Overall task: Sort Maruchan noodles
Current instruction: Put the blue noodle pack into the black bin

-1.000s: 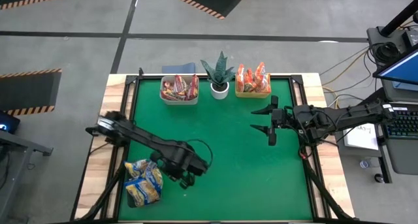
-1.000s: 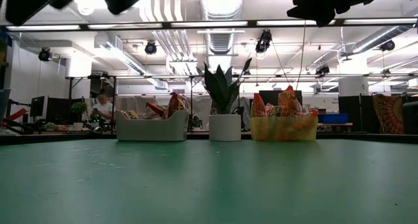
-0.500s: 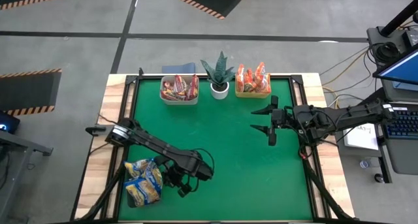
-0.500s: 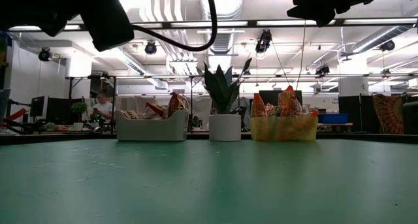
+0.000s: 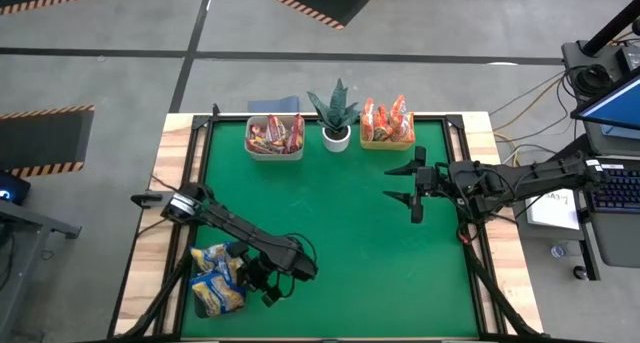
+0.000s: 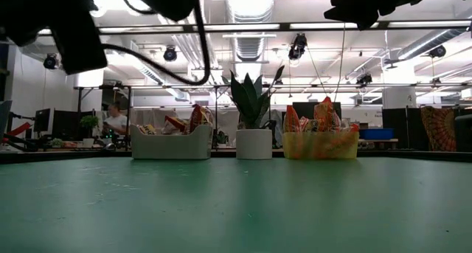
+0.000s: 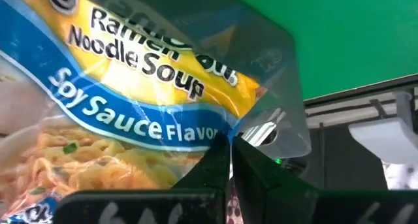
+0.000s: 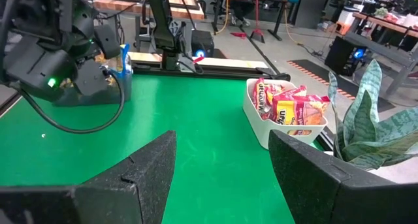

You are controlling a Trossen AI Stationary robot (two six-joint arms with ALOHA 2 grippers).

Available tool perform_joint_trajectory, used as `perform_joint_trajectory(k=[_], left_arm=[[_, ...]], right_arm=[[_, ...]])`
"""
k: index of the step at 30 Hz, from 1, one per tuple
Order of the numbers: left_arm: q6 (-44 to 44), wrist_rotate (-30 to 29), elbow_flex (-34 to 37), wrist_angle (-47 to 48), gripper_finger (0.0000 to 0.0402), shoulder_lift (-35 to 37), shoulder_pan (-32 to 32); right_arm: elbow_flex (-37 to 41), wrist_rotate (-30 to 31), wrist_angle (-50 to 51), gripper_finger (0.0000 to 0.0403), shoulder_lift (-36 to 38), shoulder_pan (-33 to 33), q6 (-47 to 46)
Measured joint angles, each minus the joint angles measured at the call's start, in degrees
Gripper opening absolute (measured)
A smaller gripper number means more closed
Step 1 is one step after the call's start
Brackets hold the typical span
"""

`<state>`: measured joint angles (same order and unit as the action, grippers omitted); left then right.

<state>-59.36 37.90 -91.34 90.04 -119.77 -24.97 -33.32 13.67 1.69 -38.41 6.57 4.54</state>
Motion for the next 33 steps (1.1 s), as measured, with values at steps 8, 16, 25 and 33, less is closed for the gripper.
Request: perform_joint_trajectory(k=[8, 16, 25, 33], left_arm=[[0.3, 0.0, 2.0, -3.1, 0.0001, 0.1, -0.2], [-0.4, 2.6, 5.5, -9.9, 0.0001, 0.1, -0.2], [1.8, 0.2, -2.4, -2.1, 0.0001, 0.7, 0.2], [1.9, -9.7, -3.5, 0.0, 0.0001, 1.0, 0.8]], right_arm=[[0.0, 0.0, 0.0, 0.0233, 0.0, 0.0, 0.0], [0.0, 0.0, 0.0, 0.0233, 0.0, 0.0, 0.0], [0.0, 0.0, -0.2, 0.0233, 0.0, 0.0, 0.0], [0.0, 0.0, -0.2, 0.0233, 0.0, 0.0, 0.0]])
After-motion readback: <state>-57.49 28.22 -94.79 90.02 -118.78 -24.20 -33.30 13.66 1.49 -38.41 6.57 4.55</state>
